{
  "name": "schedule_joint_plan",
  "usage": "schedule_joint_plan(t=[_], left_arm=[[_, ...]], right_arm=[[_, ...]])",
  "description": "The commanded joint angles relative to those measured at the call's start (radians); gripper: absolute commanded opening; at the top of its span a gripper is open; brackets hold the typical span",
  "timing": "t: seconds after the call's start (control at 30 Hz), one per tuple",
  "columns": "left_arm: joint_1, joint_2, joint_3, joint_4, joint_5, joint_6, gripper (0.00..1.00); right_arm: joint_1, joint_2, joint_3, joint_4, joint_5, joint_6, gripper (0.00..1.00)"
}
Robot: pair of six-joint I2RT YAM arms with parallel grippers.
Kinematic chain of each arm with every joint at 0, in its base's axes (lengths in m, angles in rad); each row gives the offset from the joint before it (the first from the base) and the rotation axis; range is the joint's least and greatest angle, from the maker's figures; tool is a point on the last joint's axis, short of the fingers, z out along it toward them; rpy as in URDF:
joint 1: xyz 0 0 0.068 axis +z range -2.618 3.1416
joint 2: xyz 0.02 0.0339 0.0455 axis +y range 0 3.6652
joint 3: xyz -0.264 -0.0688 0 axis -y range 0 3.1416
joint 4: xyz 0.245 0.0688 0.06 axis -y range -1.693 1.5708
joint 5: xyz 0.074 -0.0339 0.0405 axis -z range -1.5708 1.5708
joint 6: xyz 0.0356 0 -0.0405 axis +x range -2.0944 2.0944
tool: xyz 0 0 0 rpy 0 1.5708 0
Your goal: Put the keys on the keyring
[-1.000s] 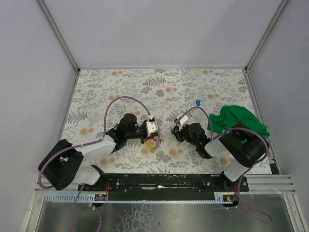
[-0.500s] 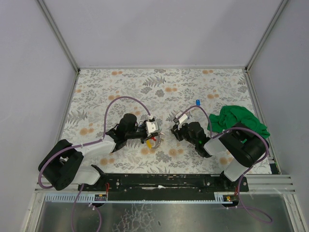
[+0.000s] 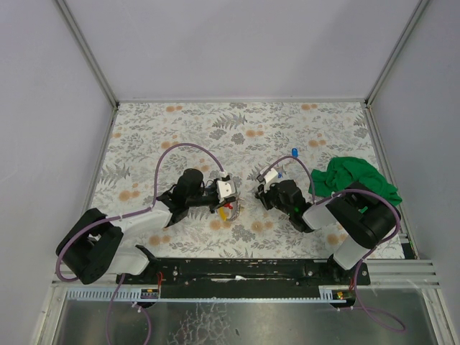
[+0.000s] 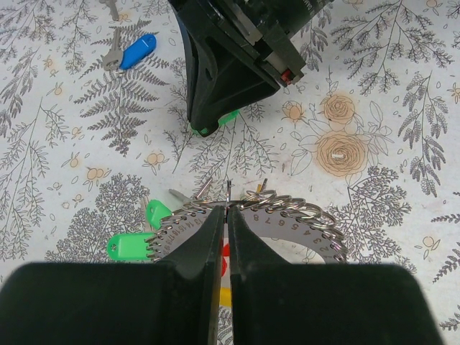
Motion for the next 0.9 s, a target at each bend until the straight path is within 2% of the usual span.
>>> schedule_joint_plan(t=[0.0,0.1,0.23,0.63,0.8,0.87], left_arm=[[0.004,-0.024,0.006,0.072,0.014,-0.006,0.00],[0.004,-0.026,0.005,0.072,0.013,-0.005,0.00],[0.004,-0.025,0.005,0.072,0.012,-0.003,0.00],[0.004,-0.020,0.001,0.065,0.029,0.026,0.00],[0.004,-0.013,0.008,0.040,0.065,0.052,0.00],[0.004,-0.013,0.006,0.035,0.077,0.061,0.00]], right_arm=[[0.007,0.004,0.038,0.000,0.036,-0.008,0.12],[0.007,0.004,0.035,-0.002,0.030,-0.009,0.05],[0.007,-0.032,0.027,-0.023,0.011,-0.018,0.00],[0.007,-0.213,0.123,-0.356,-0.202,-0.104,0.00],[0.008,-0.287,0.160,-0.520,-0.360,-0.192,0.03],[0.007,-0.308,0.180,-0.573,-0.380,-0.193,0.00]])
